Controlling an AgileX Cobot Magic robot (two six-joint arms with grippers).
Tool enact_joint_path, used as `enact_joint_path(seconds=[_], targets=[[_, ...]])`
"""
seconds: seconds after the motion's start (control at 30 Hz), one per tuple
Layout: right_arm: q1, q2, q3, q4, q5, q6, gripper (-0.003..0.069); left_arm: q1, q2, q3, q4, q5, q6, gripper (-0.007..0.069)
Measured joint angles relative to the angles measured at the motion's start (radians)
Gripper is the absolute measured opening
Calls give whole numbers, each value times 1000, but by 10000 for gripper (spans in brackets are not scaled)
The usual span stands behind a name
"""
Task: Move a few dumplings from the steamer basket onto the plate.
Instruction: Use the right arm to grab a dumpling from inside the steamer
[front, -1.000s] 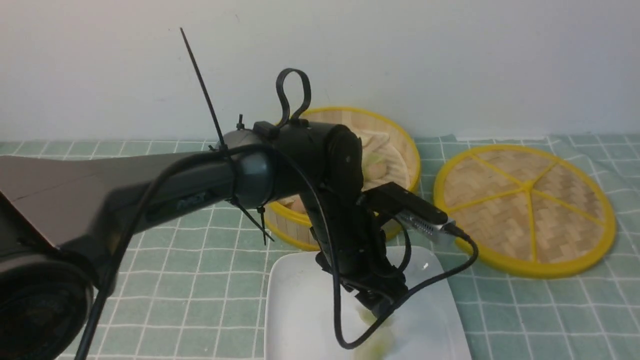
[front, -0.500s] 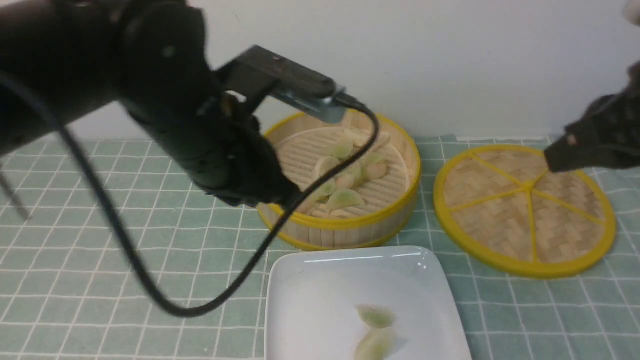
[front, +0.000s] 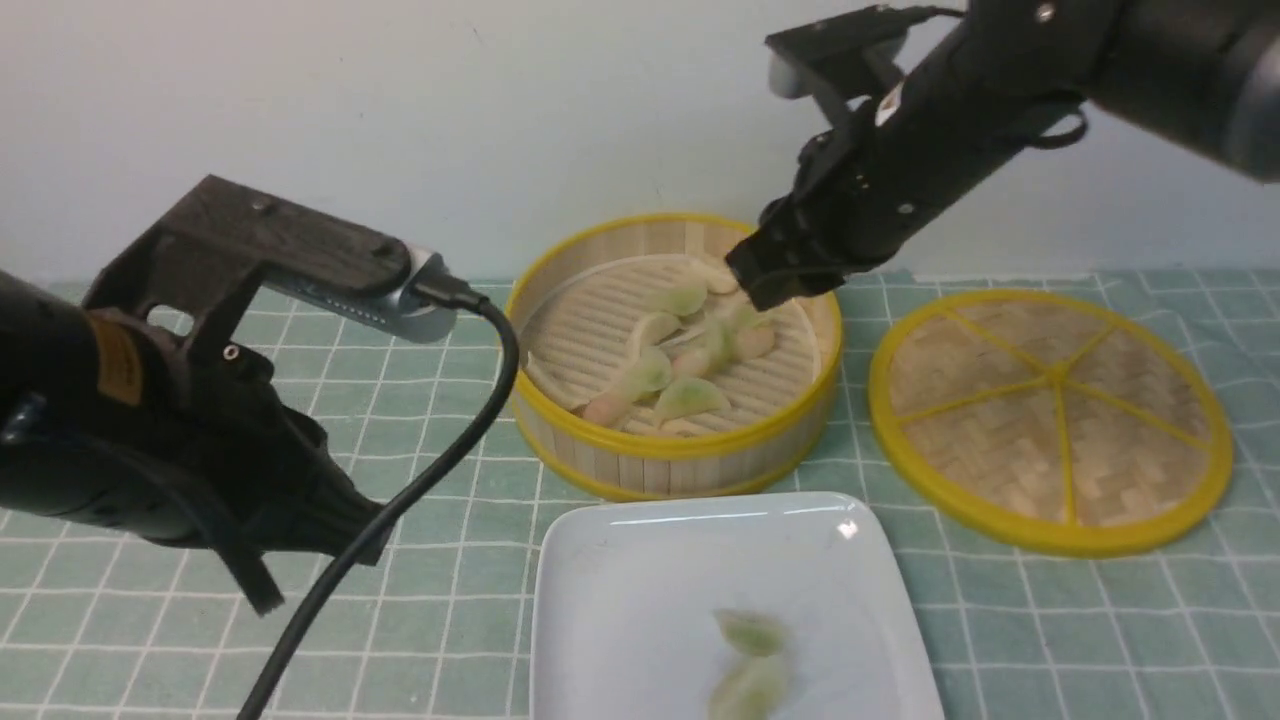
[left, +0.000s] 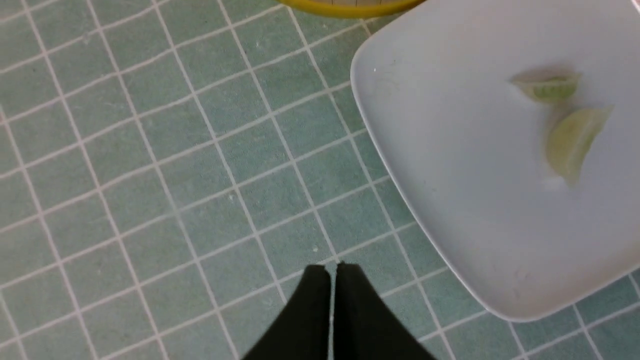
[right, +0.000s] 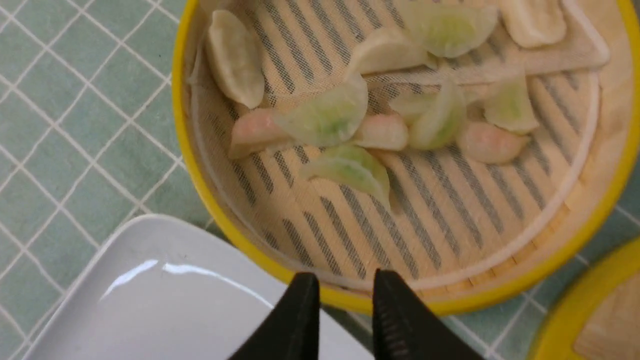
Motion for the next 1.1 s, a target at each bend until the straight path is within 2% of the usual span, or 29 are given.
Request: enact_joint_path(seconds=[0.03, 0.13, 0.23, 0.33, 0.53, 0.63, 0.67, 0.77, 0.93, 1.1], targets=[[1, 8, 0, 0, 0, -3, 210, 0, -2, 1, 1, 2, -2, -6], [18, 129, -73, 4, 0, -50, 325, 0, -28, 1, 31, 46, -8, -6], [26, 216, -109, 7, -10, -70, 386, 0, -39, 1, 62, 87, -9, -6], [26, 294, -138, 16, -39, -78, 412, 0, -46, 1, 103, 126, -12, -6], [32, 359, -153, 14, -89, -86, 419, 0, -46, 1, 139, 144, -16, -6], [35, 375, -156, 3, -108, -86, 406, 0, -46, 1, 146, 144, -17, -6], [36, 376, -158, 2, -111, -86, 380, 0, -46, 1, 149, 144, -17, -6], [41, 374, -159, -10, -127, -85, 188, 0, -46, 1, 150, 144, -17, -6], [44, 329, -158, -24, -85, -49, 201, 0, -46, 1, 151, 144, -17, -6], [44, 154, -158, -96, 37, 14, 201, 0, -46, 1, 151, 144, -17, -6]])
